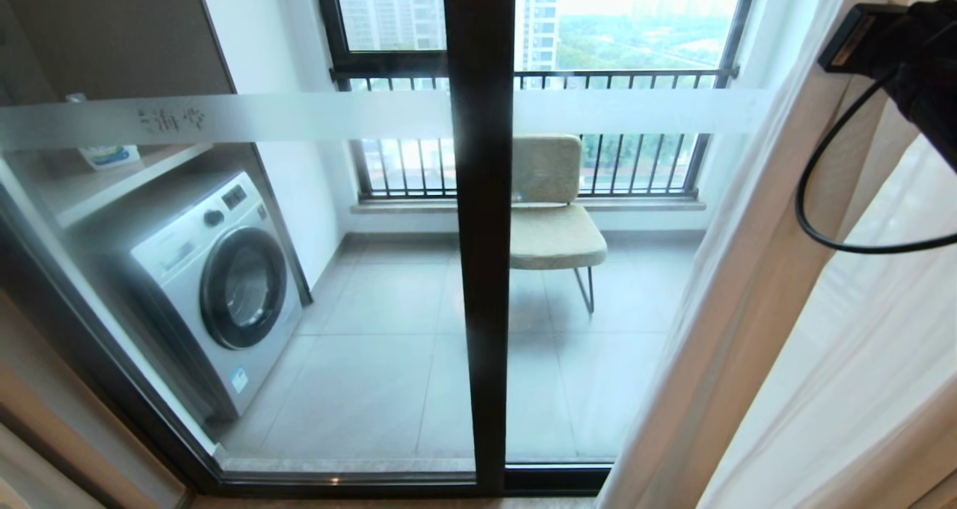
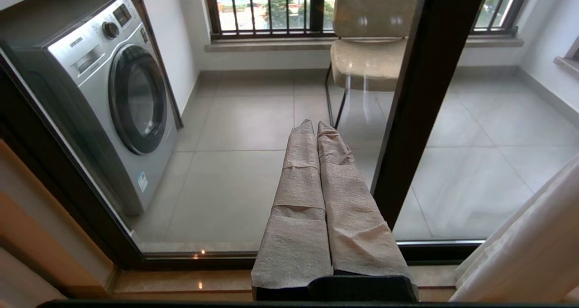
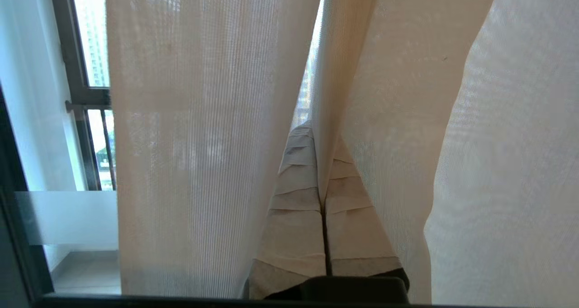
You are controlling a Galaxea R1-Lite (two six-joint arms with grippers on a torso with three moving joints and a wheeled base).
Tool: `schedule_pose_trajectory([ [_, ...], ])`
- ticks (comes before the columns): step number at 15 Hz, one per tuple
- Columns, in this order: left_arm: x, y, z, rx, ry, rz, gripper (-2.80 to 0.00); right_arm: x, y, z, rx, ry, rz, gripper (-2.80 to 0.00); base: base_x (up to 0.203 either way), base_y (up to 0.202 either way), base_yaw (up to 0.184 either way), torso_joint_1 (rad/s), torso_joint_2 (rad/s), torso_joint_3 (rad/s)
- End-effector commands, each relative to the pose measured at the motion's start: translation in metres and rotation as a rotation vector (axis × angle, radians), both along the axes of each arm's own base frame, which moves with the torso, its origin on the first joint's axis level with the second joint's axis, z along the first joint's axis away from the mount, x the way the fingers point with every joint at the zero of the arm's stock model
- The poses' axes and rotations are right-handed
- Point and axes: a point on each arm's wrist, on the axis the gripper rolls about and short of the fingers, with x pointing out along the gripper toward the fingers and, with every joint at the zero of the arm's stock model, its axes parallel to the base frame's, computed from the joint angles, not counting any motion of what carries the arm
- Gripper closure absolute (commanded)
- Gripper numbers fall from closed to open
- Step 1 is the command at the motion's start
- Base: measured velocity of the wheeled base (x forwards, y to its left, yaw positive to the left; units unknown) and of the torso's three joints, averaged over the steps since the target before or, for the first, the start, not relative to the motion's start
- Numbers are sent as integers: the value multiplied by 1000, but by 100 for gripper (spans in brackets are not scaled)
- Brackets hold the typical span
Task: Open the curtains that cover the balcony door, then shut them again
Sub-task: Close the inner curtains on both sides
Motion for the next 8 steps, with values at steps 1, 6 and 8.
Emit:
schedule_pose_trajectory([
  [1,0,0,0,0,0,0,0,7,1,-2,0,2,0,0,0,191,-2,4,6,2],
  [6,0,0,0,0,0,0,0,10,3,-4,-3,7,2,0,0,191,-1,3,4,2],
  [8,0,0,0,0,0,0,0,11,3,-5,-5,11,1,0,0,190,0,7,3,0],
])
